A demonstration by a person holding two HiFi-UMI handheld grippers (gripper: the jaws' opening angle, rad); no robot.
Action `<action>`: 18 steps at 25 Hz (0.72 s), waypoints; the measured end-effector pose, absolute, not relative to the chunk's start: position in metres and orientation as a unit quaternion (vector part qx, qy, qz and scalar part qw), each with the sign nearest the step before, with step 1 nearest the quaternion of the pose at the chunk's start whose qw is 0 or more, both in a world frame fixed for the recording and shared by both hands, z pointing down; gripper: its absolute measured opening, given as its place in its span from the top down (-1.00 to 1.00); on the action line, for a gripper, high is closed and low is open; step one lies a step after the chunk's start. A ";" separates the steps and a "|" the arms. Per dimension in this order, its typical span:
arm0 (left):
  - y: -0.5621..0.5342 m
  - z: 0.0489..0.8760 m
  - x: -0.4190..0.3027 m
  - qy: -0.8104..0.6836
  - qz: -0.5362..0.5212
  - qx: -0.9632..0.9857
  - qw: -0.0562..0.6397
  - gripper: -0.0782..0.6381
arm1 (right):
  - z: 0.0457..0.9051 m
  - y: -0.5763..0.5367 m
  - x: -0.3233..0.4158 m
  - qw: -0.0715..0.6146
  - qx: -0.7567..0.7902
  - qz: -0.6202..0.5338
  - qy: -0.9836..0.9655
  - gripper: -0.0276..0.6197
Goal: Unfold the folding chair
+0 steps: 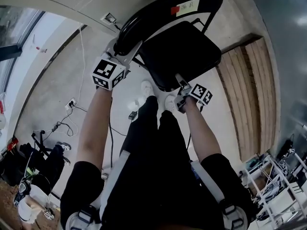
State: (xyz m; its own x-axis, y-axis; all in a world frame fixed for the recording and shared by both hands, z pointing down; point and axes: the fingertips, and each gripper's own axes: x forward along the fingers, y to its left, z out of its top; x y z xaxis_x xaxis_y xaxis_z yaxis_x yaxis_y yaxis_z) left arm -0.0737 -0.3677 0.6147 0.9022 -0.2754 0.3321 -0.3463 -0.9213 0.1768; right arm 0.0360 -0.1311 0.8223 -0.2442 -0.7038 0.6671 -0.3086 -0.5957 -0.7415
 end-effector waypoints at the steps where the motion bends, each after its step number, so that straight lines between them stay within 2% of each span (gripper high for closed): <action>1: -0.365 0.615 -0.074 -0.161 0.152 0.968 0.116 0.46 | 0.825 -0.127 0.036 0.148 -0.595 -0.667 0.423 0.18; 18: -0.267 0.630 -0.057 -0.161 0.147 0.968 0.126 0.46 | 0.877 -0.036 0.049 0.158 -0.558 -0.695 0.425 0.14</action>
